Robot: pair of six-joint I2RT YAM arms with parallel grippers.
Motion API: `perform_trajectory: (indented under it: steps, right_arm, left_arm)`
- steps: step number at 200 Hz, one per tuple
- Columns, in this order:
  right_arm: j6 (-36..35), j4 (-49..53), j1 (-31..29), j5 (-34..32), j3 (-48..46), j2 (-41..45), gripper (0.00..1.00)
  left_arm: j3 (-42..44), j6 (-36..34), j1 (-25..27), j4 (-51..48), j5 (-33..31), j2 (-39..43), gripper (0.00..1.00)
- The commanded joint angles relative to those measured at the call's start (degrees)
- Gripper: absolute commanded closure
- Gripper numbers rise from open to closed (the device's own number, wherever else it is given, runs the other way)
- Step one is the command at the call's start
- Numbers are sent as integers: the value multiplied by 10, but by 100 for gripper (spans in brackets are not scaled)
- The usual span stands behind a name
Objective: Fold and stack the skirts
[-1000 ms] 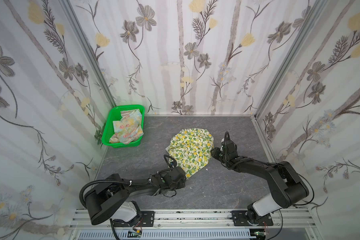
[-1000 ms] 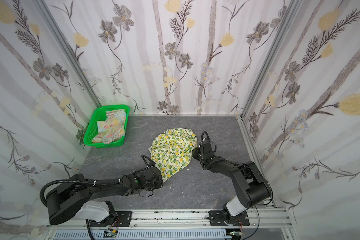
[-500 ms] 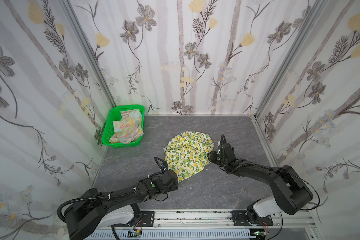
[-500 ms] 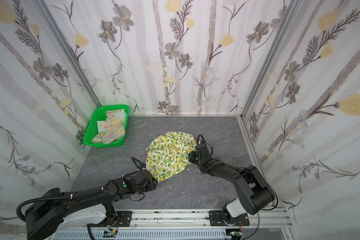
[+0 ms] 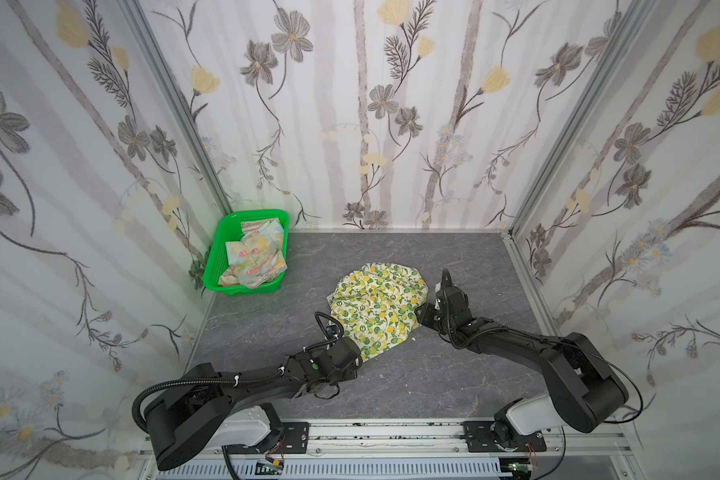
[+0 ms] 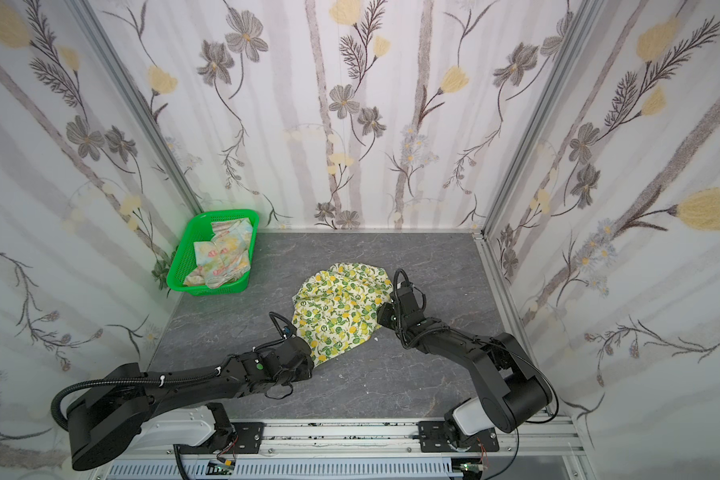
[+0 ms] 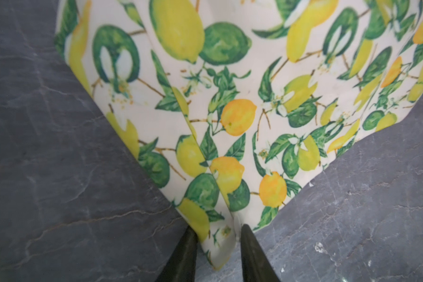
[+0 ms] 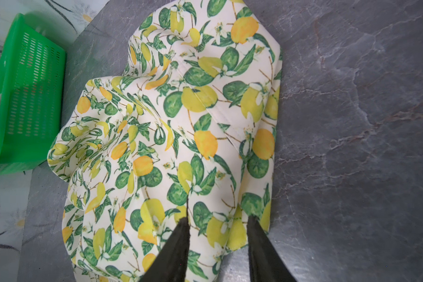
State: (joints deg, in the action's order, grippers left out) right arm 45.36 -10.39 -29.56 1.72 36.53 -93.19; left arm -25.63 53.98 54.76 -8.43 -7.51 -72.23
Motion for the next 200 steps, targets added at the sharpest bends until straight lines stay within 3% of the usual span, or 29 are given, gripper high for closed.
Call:
perform_trajectory:
  steps: [1,6,43,100,200]
  right_arm:
    - [1,2,-1,-8,-1,7,60]
    - [0,5,-1,-9,-2,8,60]
    - [-1,-11,-11,10,-25,10,58]
    - [17,-65,-34,45,-42,-9,58]
    - [61,-150,-58,104,-54,-28,53]
  left_arm:
    - [-2,-8,-1,-15,-11,-13,93]
    - [-2,-7,0,-15,-12,-13,100]
    - [2,-1,-3,-16,-23,-1,100]
    - [-10,6,-32,-19,-11,97,100]
    - [-119,-5,-77,-42,-5,150,100]
